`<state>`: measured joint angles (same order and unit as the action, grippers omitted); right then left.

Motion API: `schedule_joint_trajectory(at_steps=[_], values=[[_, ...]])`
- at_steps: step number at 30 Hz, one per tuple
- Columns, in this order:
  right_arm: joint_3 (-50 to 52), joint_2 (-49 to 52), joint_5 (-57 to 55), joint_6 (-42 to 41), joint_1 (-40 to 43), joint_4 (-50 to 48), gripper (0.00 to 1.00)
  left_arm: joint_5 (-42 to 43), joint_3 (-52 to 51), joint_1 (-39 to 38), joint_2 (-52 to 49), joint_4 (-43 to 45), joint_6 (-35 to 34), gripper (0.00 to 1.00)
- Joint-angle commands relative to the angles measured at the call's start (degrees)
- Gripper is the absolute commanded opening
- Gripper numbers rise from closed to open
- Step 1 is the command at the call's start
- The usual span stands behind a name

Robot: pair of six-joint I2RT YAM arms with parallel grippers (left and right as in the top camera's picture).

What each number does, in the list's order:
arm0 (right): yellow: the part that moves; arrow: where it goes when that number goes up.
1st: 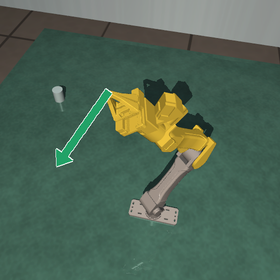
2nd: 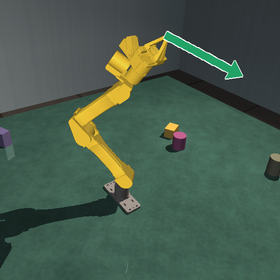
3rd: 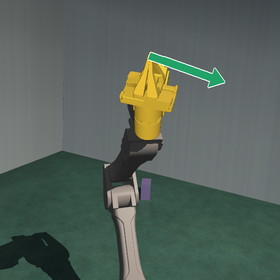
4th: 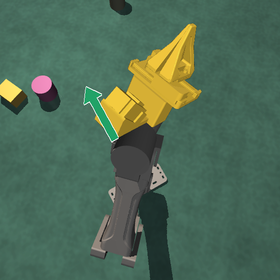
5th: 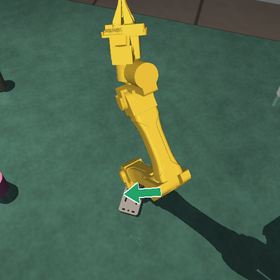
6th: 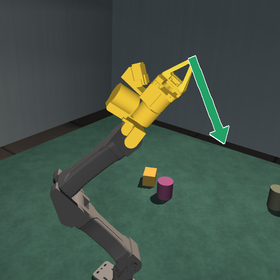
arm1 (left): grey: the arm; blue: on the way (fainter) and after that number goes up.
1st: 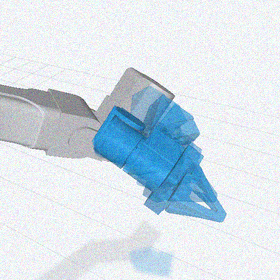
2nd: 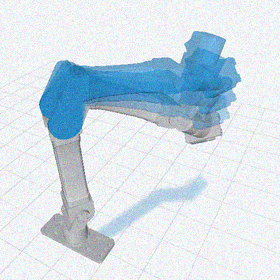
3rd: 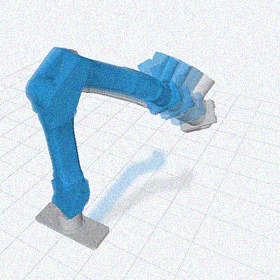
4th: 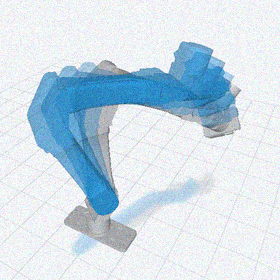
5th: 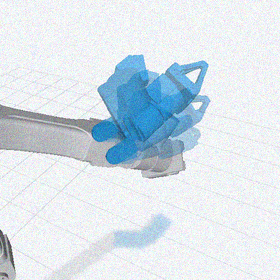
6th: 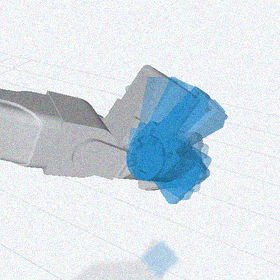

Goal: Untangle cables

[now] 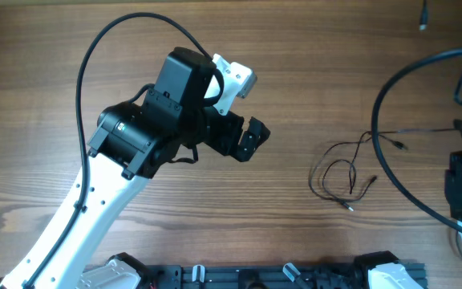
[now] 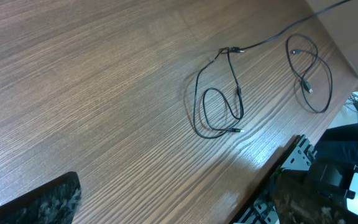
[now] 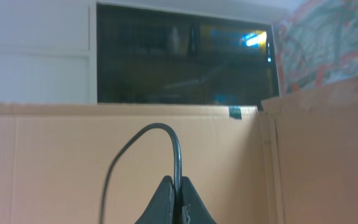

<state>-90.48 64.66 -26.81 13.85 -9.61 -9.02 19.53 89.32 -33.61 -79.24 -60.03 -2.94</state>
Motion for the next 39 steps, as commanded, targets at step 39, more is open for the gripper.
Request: schedule_joint_trajectory(at_steps=[39], values=[[-0.61,-4.87,18.75,-24.35,-0.17,23.39,0.05,17.94,0.7,0.04,-12.46,10.78,10.34,1.0]])
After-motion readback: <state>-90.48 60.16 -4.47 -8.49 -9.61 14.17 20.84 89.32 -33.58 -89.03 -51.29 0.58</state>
